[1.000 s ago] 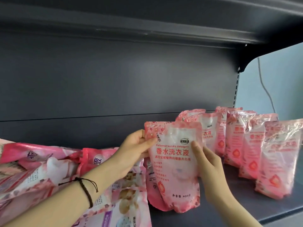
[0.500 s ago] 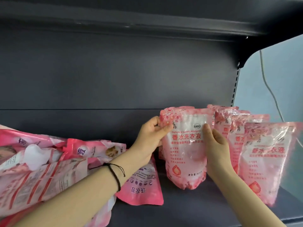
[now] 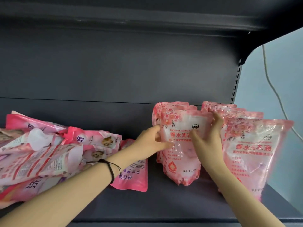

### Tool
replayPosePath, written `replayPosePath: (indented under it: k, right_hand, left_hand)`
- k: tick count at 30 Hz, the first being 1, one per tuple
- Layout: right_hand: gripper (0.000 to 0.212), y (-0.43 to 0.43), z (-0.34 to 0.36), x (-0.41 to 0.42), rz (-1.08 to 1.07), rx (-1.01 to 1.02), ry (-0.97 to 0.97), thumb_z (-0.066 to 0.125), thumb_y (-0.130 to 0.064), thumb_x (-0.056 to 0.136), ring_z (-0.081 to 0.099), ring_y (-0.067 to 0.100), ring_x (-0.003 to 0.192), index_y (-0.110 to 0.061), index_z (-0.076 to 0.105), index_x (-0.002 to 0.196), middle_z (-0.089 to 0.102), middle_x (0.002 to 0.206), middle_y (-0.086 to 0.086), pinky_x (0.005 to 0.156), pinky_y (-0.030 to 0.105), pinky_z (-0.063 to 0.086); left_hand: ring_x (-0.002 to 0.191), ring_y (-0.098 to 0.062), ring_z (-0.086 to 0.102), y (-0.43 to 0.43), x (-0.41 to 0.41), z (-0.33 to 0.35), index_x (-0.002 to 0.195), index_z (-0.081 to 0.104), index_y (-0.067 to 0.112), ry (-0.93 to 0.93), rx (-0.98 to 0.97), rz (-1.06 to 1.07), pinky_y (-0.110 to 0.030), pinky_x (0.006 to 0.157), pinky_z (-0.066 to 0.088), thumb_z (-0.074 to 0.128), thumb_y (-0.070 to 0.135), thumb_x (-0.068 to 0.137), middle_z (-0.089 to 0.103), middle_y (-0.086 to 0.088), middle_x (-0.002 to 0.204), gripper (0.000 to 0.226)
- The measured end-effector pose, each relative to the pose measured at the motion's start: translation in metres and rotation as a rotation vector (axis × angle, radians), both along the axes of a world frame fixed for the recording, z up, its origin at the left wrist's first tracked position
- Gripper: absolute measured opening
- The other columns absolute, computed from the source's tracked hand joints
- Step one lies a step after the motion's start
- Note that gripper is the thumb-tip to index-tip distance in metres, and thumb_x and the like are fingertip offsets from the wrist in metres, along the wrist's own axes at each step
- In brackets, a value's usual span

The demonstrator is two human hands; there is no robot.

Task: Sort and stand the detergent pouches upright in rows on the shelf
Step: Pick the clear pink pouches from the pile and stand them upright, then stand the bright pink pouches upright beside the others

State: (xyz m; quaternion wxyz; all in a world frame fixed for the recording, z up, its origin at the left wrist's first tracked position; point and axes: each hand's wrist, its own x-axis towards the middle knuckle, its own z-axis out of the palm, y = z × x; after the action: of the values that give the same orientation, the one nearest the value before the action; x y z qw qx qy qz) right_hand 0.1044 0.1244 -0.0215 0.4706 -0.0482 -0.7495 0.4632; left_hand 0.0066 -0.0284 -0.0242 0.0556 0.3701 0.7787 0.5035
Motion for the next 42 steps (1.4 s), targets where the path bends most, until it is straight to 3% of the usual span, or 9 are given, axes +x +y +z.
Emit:
replayPosePath:
  k: [3,6,8,11,19,22,30,37,42]
  right_hand:
    - [0.064,0.001,0.008,0.000,-0.063,0.204,0.082,0.060,0.006,0.079,0.044,-0.004,0.111,-0.009,0.035,0.136,0.040,0.135,0.000,0.089,0.001,0.032]
    - [0.039,0.001,0.020,-0.003,-0.161,0.475,0.095,0.060,-0.004,0.079,0.041,0.023,0.122,-0.009,0.055,0.118,0.047,0.127,0.006,0.106,0.033,0.034]
    - [0.022,0.002,0.031,-0.004,-0.216,0.722,0.098,0.055,-0.010,0.079,0.053,0.028,0.109,-0.010,0.065,0.098,0.059,0.112,0.006,0.102,0.046,0.037]
    - [0.013,-0.002,0.049,-0.004,-0.204,0.973,0.040,0.056,-0.009,0.080,0.061,0.030,0.082,-0.010,0.068,0.085,0.065,0.093,0.005,0.083,0.040,0.046]
    - [0.018,-0.037,0.053,-0.008,0.036,1.456,-0.144,0.057,-0.019,0.076,0.064,0.029,0.090,-0.018,0.070,0.089,0.068,0.092,0.002,0.074,0.043,0.054]
    - [0.019,-0.052,0.041,-0.012,0.162,1.522,-0.287,0.054,-0.021,0.080,0.063,0.022,0.085,-0.021,0.067,0.093,0.066,0.092,-0.001,0.073,0.039,0.055]
    - [0.028,-0.095,0.006,-0.015,0.248,1.548,-0.568,0.045,-0.023,0.089,0.055,0.018,0.106,-0.025,0.059,0.114,0.059,0.108,-0.005,0.082,0.037,0.050]
    - [0.024,-0.104,0.003,-0.007,0.267,1.334,-0.613,0.048,-0.035,0.091,0.055,0.010,0.098,-0.032,0.060,0.111,0.060,0.105,-0.013,0.078,0.023,0.044]
    - [0.019,-0.085,0.001,-0.001,0.281,1.042,-0.669,0.049,-0.034,0.092,0.058,-0.001,0.091,-0.033,0.064,0.103,0.064,0.102,-0.018,0.079,0.022,0.050]
  left_hand:
    - [0.098,-0.011,0.068,0.007,0.007,-0.006,0.113,0.061,0.017,0.119,-0.005,0.127,-0.040,0.083,0.058,0.076,0.027,0.080,0.071,0.004,0.107,0.037]
    - [0.096,-0.015,0.067,0.008,0.012,-0.002,0.108,0.059,0.013,0.158,-0.039,0.157,-0.042,0.080,0.058,0.073,0.027,0.083,0.070,0.000,0.106,0.032]
    - [0.097,-0.014,0.066,0.000,0.013,0.005,0.107,0.059,0.015,0.205,-0.152,0.148,-0.040,0.085,0.057,0.071,0.033,0.084,0.069,0.001,0.110,0.032]
    - [0.095,-0.010,0.064,-0.028,0.015,0.025,0.108,0.059,0.024,0.405,-0.419,0.157,-0.038,0.085,0.054,0.063,0.048,0.086,0.069,0.007,0.108,0.033]
    - [0.088,-0.010,0.055,-0.112,0.004,0.035,0.102,0.056,0.033,0.974,-0.997,-0.010,-0.030,0.066,0.043,0.051,0.049,0.089,0.056,0.012,0.086,0.022]
    - [0.091,-0.014,0.055,-0.129,-0.002,0.030,0.103,0.058,0.029,0.999,-0.992,-0.134,-0.036,0.073,0.047,0.055,0.050,0.087,0.050,0.013,0.079,0.026]
    - [0.097,-0.011,0.050,-0.145,-0.013,0.014,0.109,0.061,0.027,0.954,-0.926,-0.335,-0.038,0.084,0.045,0.062,0.058,0.079,0.061,0.010,0.098,0.043]
    - [0.085,-0.018,0.056,-0.123,-0.016,0.008,0.089,0.063,0.026,1.054,-1.068,-0.414,-0.029,0.061,0.034,0.071,0.043,0.069,0.062,0.005,0.085,0.028]
    - [0.066,-0.017,0.049,-0.123,-0.016,0.003,0.064,0.053,0.017,1.100,-0.923,-0.347,-0.028,0.055,0.031,0.054,0.025,0.076,0.060,-0.001,0.074,0.014]
